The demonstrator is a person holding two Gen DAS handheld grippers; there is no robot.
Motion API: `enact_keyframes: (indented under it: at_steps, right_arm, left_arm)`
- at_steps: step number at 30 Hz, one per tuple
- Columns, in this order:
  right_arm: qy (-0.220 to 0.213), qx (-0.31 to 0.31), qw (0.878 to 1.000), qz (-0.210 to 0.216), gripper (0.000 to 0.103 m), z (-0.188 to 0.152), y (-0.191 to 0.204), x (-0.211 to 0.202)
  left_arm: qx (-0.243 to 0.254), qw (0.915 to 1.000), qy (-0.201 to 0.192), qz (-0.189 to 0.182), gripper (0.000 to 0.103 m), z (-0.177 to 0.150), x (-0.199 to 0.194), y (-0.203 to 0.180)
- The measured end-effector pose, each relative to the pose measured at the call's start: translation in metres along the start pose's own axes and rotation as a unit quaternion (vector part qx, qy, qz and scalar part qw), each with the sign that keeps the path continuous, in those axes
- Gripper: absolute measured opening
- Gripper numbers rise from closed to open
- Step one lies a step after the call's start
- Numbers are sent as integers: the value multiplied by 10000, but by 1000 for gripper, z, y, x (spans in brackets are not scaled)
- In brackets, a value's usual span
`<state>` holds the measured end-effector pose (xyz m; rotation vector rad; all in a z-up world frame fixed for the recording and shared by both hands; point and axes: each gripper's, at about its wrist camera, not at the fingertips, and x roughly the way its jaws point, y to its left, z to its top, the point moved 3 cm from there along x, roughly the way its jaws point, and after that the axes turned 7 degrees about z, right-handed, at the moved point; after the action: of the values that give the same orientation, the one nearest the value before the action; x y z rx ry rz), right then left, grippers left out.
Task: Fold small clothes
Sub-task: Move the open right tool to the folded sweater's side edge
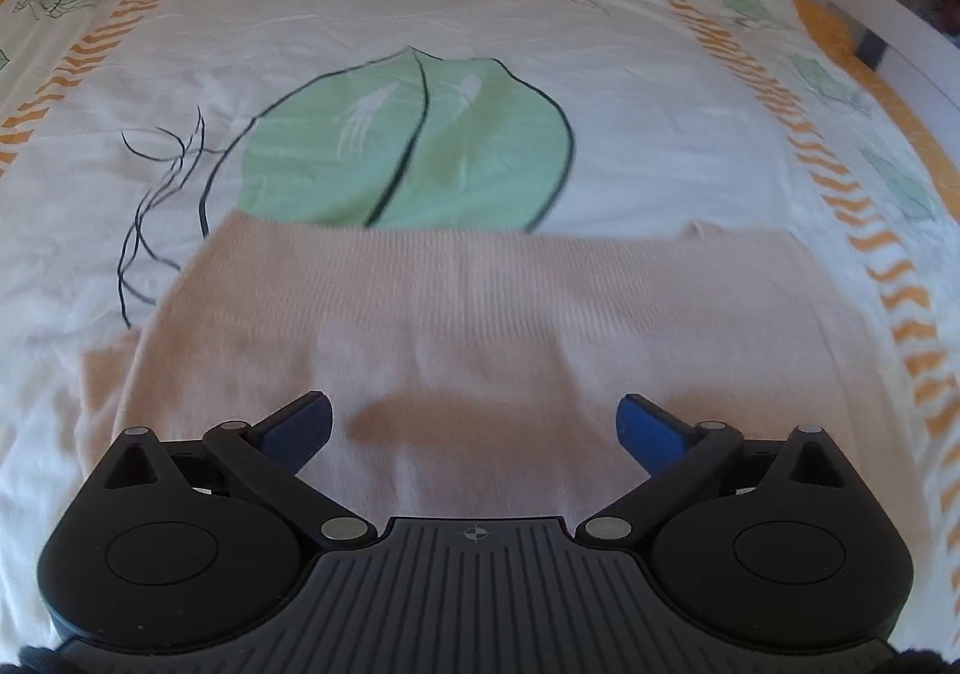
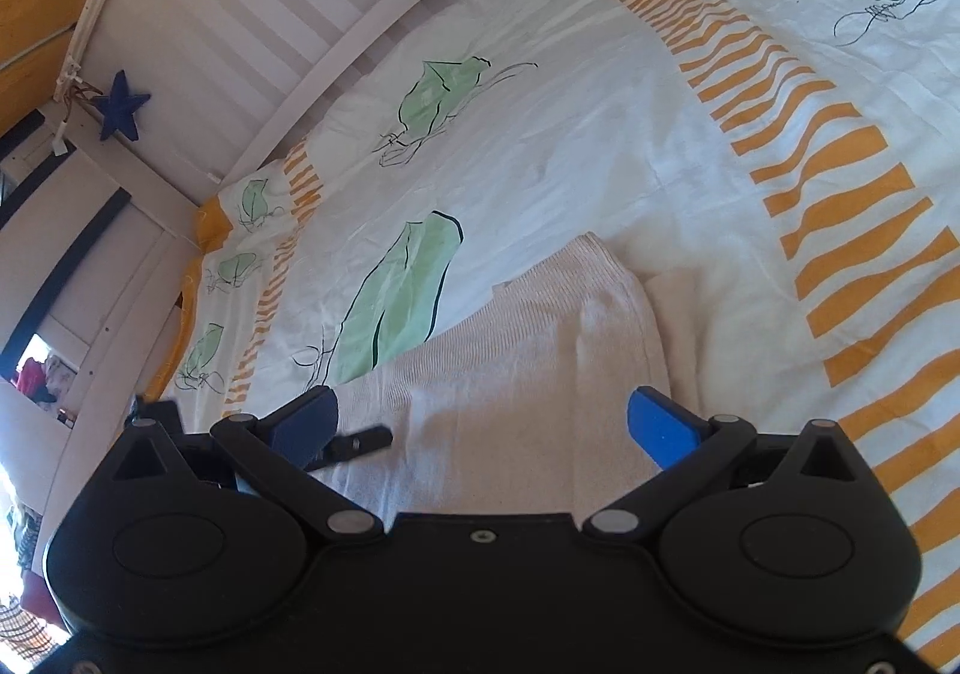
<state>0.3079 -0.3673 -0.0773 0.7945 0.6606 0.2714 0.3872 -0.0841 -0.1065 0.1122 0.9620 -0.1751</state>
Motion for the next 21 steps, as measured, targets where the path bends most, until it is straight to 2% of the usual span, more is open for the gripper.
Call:
enact_keyframes:
  at_steps: [6,10,13,15,21]
  right_arm:
    - [89,28,10000,-21,103,-3,-1,5]
    - [141,35,9999,-48,103,-6,-2,8]
    - [193,77,9998,-32,103,-8,-4,10]
    - [224,120,9997,-11,103,-8,-6,10]
    - [158,475,9987,-9,103,-2,-26,6]
  left_arm:
    - [370,9992,15,144,103,-43,-12,-8]
    - [389,9990,-40,228,103,-56,-18,-6]
    - [646,9974,-68,309,103,-63,-21,-11]
    - [680,9973,-78,267,103,-67,-25,-11]
    - [350,9993,-95,-81,103,-74,-35,0]
